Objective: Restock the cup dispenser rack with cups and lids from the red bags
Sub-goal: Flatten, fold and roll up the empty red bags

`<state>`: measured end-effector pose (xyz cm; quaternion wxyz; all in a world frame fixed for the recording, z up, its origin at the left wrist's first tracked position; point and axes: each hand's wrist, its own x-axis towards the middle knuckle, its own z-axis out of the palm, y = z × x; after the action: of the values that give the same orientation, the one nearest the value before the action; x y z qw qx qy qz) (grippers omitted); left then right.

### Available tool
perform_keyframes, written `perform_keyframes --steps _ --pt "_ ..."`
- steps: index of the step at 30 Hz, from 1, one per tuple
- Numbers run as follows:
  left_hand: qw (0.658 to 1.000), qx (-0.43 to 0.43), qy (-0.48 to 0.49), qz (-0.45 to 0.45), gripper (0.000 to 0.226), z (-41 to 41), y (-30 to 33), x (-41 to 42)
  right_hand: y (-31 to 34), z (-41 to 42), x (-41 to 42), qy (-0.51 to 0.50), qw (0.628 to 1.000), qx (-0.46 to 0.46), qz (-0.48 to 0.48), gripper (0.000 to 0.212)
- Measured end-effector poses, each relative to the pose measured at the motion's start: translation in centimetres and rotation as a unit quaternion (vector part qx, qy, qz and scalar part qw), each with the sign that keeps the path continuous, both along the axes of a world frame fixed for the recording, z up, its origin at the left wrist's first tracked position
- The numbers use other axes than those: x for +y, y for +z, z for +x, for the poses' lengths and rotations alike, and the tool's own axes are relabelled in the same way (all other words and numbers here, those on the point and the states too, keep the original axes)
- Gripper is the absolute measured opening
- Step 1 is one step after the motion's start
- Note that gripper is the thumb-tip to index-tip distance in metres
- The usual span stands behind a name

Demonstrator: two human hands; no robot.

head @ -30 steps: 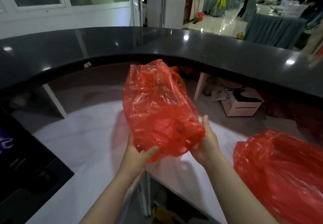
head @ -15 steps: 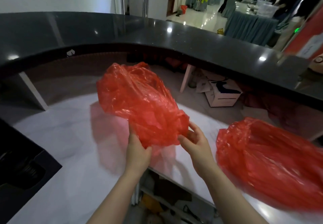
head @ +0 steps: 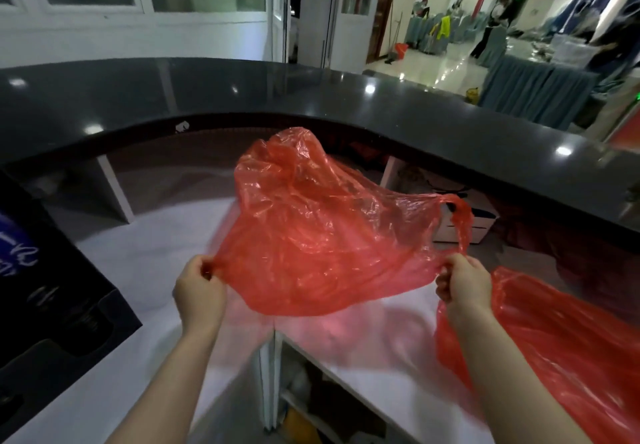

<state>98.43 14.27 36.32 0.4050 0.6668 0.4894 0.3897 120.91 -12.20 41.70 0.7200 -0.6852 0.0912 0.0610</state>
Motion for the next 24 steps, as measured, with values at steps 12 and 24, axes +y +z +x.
perform_keyframes --steps 12,24 --pt "0.983 -0.115 0.135 -0.045 0.014 0.4 1.7 1.1 0.7 3.4 -4.2 0.106 0.988 -0.078 -0.085 0.054" --pt "0.999 -0.034 -0.013 0.024 0.027 0.1 4.3 1.9 3.9 6.5 -4.8 0.046 0.988 -0.052 -0.14 0.028"
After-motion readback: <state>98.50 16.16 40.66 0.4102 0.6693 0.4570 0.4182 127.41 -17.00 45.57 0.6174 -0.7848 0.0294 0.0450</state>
